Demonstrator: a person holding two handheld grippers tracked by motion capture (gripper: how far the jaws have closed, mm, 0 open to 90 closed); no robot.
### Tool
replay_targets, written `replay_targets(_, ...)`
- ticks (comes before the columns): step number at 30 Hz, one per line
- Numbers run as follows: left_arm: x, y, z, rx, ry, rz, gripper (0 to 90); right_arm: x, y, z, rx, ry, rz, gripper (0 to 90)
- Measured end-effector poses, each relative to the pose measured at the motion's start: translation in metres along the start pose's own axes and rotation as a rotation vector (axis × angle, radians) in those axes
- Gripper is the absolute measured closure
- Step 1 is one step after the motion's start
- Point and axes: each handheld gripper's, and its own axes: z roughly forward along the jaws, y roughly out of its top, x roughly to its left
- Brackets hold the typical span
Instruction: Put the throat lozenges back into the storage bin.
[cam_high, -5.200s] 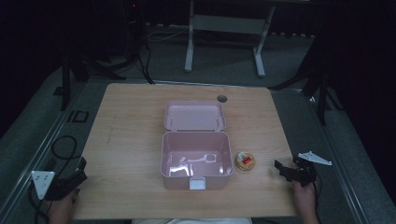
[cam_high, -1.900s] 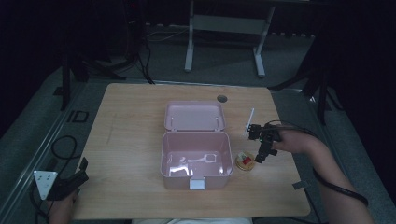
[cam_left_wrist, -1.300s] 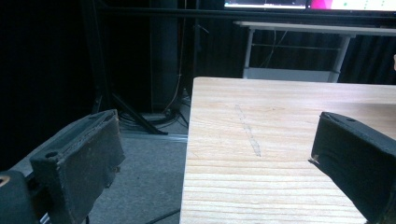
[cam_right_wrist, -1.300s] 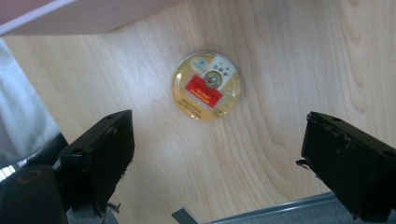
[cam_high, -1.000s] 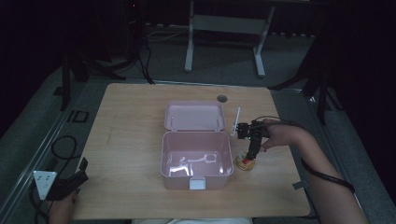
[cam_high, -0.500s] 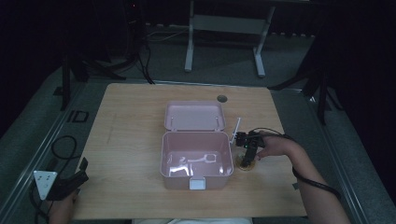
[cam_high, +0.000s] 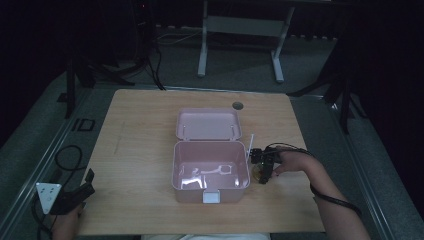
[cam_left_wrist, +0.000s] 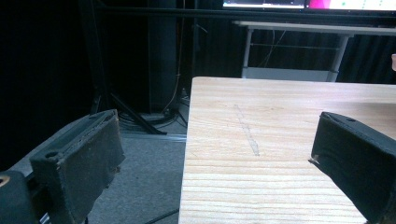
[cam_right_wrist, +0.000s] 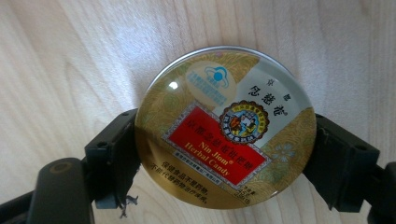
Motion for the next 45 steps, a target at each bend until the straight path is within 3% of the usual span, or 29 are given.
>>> replay_targets(8, 0.000, 0.000, 0.000, 0.001, 0.002, 0.001, 2.5, 0.000, -0.008, -0.024, 0.008, 0.002, -0.003, 19.8)
replay_targets(17, 0.000, 0.000, 0.000, 0.004, 0.003, 0.001, 2.5, 0.006, -0.017, -0.072, 0.015, -0.003, 0.035, 19.8)
replay_targets(29, 0.000, 0.000, 0.000, 0.006, 0.003, 0.001, 2.5, 0.024, -0.013, -0.137, 0.005, -0.074, 0.012, 19.8)
replay_targets(41, 0.000, 0.000, 0.001, 0.006, 0.005, -0.002, 2.5, 0.034, 0.004, -0.151, -0.020, -0.058, -0.001, 19.8)
replay_targets(45, 0.000, 0.000, 0.001, 0.009, 0.006, -0.001, 2.5, 0.040, 0.014, -0.153, -0.026, -0.050, -0.027, 19.8)
